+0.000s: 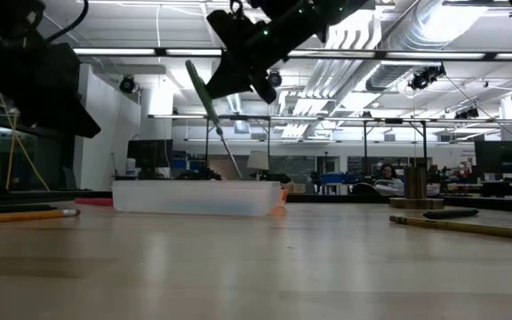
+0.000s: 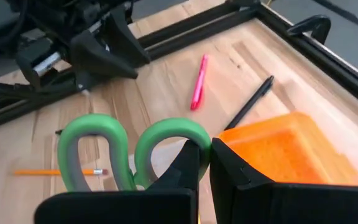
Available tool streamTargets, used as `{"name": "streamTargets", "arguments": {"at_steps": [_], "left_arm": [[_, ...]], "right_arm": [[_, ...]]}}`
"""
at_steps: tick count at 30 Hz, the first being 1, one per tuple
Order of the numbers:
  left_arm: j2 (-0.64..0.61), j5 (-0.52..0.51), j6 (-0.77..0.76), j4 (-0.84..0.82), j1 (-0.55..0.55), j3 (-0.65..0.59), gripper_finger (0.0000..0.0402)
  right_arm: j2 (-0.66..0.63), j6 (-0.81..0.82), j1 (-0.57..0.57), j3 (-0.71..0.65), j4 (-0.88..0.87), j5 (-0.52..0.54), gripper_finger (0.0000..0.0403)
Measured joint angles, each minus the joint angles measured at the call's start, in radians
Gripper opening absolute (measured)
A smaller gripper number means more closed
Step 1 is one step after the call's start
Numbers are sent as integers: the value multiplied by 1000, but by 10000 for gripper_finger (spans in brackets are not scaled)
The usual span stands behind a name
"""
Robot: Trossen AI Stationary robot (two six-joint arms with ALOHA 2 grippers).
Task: Pick & place school supplies into a supply box
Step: Put the green scissors into the orange supply box
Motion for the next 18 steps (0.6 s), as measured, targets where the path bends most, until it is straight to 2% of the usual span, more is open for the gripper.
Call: {"name": "streamTargets", "arguments": {"at_steps": [18], "left_arm": [[-1, 110, 151, 164, 0, 0, 170]], "right_arm": [[25, -3, -17, 0, -62, 43, 0]]}}
